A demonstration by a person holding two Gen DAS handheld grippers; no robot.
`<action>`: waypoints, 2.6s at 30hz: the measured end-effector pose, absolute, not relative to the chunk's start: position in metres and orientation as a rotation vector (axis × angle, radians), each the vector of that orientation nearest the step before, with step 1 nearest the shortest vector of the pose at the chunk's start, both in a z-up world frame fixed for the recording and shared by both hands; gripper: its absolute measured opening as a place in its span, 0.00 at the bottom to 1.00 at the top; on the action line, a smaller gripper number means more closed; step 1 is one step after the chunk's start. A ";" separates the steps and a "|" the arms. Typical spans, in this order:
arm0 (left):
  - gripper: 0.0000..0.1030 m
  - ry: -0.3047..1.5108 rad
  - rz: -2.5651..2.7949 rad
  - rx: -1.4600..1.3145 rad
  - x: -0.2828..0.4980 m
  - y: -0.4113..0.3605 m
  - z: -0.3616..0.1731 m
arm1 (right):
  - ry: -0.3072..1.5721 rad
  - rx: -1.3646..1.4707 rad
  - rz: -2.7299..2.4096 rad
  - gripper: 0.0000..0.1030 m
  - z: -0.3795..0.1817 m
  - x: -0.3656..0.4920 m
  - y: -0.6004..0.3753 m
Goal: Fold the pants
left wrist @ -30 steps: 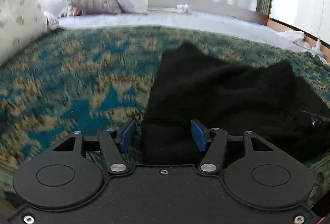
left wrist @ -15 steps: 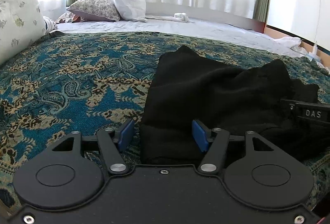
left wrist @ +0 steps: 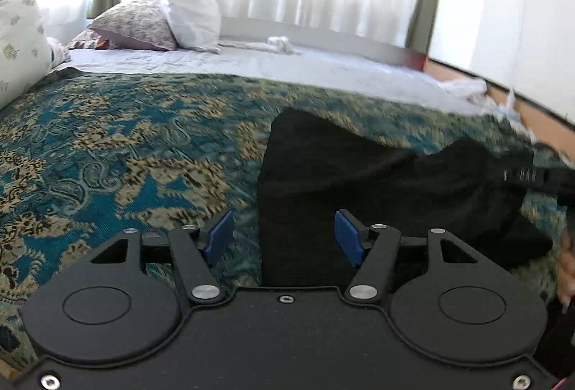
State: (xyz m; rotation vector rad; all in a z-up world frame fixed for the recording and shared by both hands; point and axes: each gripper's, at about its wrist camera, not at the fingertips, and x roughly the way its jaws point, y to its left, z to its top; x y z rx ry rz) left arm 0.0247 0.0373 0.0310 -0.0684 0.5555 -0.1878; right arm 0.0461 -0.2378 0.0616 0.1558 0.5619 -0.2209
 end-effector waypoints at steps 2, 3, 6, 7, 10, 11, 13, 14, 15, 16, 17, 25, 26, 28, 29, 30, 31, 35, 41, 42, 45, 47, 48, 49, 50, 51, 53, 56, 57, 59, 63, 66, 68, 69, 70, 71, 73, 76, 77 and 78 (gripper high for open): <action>0.59 0.576 -0.194 -0.042 0.023 0.032 0.025 | 0.601 0.222 -0.252 0.32 0.043 0.035 -0.256; 0.59 0.583 -0.197 -0.037 0.023 0.030 0.022 | 0.585 0.278 -0.236 0.33 0.039 0.027 -0.265; 0.59 0.587 -0.198 -0.027 0.021 0.028 0.019 | 0.524 0.472 -0.192 0.34 0.035 0.006 -0.291; 0.59 0.589 -0.202 -0.028 0.021 0.028 0.018 | 0.521 0.497 -0.202 0.34 0.033 0.003 -0.294; 0.59 0.594 -0.202 -0.022 0.022 0.027 0.019 | 0.499 0.420 -0.263 0.32 0.032 0.002 -0.289; 0.59 0.594 -0.201 -0.014 0.021 0.026 0.020 | 0.490 0.386 -0.280 0.32 0.032 0.001 -0.286; 0.59 0.594 -0.199 0.005 0.021 0.024 0.020 | 0.483 0.337 -0.288 0.33 0.032 -0.001 -0.280; 0.59 0.596 -0.197 0.013 0.021 0.023 0.020 | 0.492 0.313 -0.289 0.35 0.031 0.000 -0.279; 0.59 0.600 -0.196 0.017 0.022 0.023 0.020 | 0.500 0.289 -0.290 0.35 0.030 0.001 -0.278; 0.59 0.602 -0.195 0.018 0.022 0.023 0.021 | 0.501 0.277 -0.288 0.35 0.029 0.001 -0.278; 0.59 0.603 -0.194 0.018 0.023 0.023 0.022 | 0.500 0.270 -0.284 0.35 0.029 0.000 -0.277; 0.59 0.543 -0.219 0.023 0.045 0.020 0.049 | 0.517 0.452 -0.168 0.34 0.028 0.003 -0.294; 0.59 0.535 -0.224 0.024 0.049 0.018 0.052 | 0.520 0.486 -0.144 0.34 0.028 0.005 -0.298; 0.59 0.523 -0.243 0.027 0.060 0.013 0.059 | 0.523 0.513 -0.128 0.34 0.026 0.006 -0.303; 0.59 0.523 -0.255 0.032 0.066 0.010 0.061 | 0.525 0.520 -0.120 0.34 0.025 0.006 -0.304; 0.58 0.523 -0.264 0.039 0.072 0.007 0.062 | 0.524 0.529 -0.112 0.34 0.024 0.005 -0.305; 0.58 0.519 -0.271 0.047 0.080 0.003 0.064 | 0.525 0.537 -0.106 0.34 0.024 0.005 -0.307; 0.38 0.526 -0.306 0.079 0.113 -0.018 0.066 | 0.535 0.514 -0.100 0.34 0.026 0.006 -0.307; 0.16 0.603 -0.396 0.159 0.161 -0.057 0.052 | 0.517 0.422 -0.114 0.42 0.022 0.005 -0.297; 0.15 0.612 -0.387 0.196 0.170 -0.063 0.046 | 0.512 0.410 -0.116 0.47 0.022 0.005 -0.297; 0.12 0.629 -0.290 0.250 0.197 -0.067 0.026 | 0.501 0.400 -0.112 0.46 0.020 0.003 -0.298; 0.08 0.649 -0.238 0.205 0.217 -0.058 0.016 | 0.494 0.400 -0.106 0.46 0.019 0.002 -0.299; 0.07 0.658 -0.217 0.179 0.225 -0.053 0.014 | 0.491 0.395 -0.106 0.46 0.019 0.000 -0.299; 0.06 0.670 -0.205 0.153 0.232 -0.048 0.012 | 0.489 0.384 -0.107 0.46 0.020 -0.001 -0.298; 0.04 0.676 -0.197 0.135 0.238 -0.045 0.010 | 0.487 0.368 -0.112 0.48 0.020 -0.002 -0.297; 0.04 0.678 -0.199 0.122 0.241 -0.042 0.009 | 0.482 0.344 -0.125 0.53 0.022 -0.004 -0.295; 0.04 0.673 -0.200 0.134 0.245 -0.040 0.007 | 0.471 0.290 -0.164 0.65 0.025 -0.011 -0.289; 0.04 0.667 -0.199 0.169 0.246 -0.044 0.004 | 0.451 0.207 -0.231 0.81 0.032 -0.022 -0.284; 0.04 0.667 -0.202 0.169 0.247 -0.043 0.005 | 0.441 0.186 -0.241 0.84 0.034 -0.027 -0.283; 0.06 0.670 -0.213 0.153 0.245 -0.042 0.010 | 0.407 0.129 -0.269 0.86 0.041 -0.035 -0.277; 0.19 0.624 -0.260 0.125 0.219 -0.034 0.035 | 0.332 -0.004 -0.287 0.86 0.059 -0.042 -0.259; 0.22 0.583 -0.324 0.157 0.194 -0.027 0.051 | 0.324 -0.007 -0.186 0.86 0.069 -0.035 -0.238; 0.22 0.602 -0.363 0.181 0.187 -0.022 0.056 | 0.343 -0.006 -0.087 0.86 0.068 -0.031 -0.216; 0.22 0.622 -0.372 0.188 0.186 -0.020 0.057 | 0.355 -0.018 -0.035 0.83 0.065 -0.028 -0.201; 0.22 0.651 -0.377 0.187 0.186 -0.017 0.057 | 0.366 -0.038 0.012 0.81 0.063 -0.027 -0.185; 0.22 0.674 -0.382 0.188 0.186 -0.014 0.056 | 0.375 -0.060 0.049 0.76 0.061 -0.026 -0.170; 0.19 0.701 -0.384 0.200 0.185 -0.010 0.052 | 0.382 -0.095 0.131 0.75 0.058 -0.028 -0.140; 0.17 0.777 -0.371 0.226 0.189 -0.004 0.044 | 0.392 -0.150 0.262 0.75 0.053 -0.034 -0.097; 0.17 0.795 -0.365 0.215 0.190 -0.001 0.043 | 0.392 -0.182 0.285 0.75 0.050 -0.036 -0.084; 0.18 0.806 -0.362 0.202 0.191 0.003 0.043 | 0.391 -0.221 0.300 0.75 0.047 -0.037 -0.074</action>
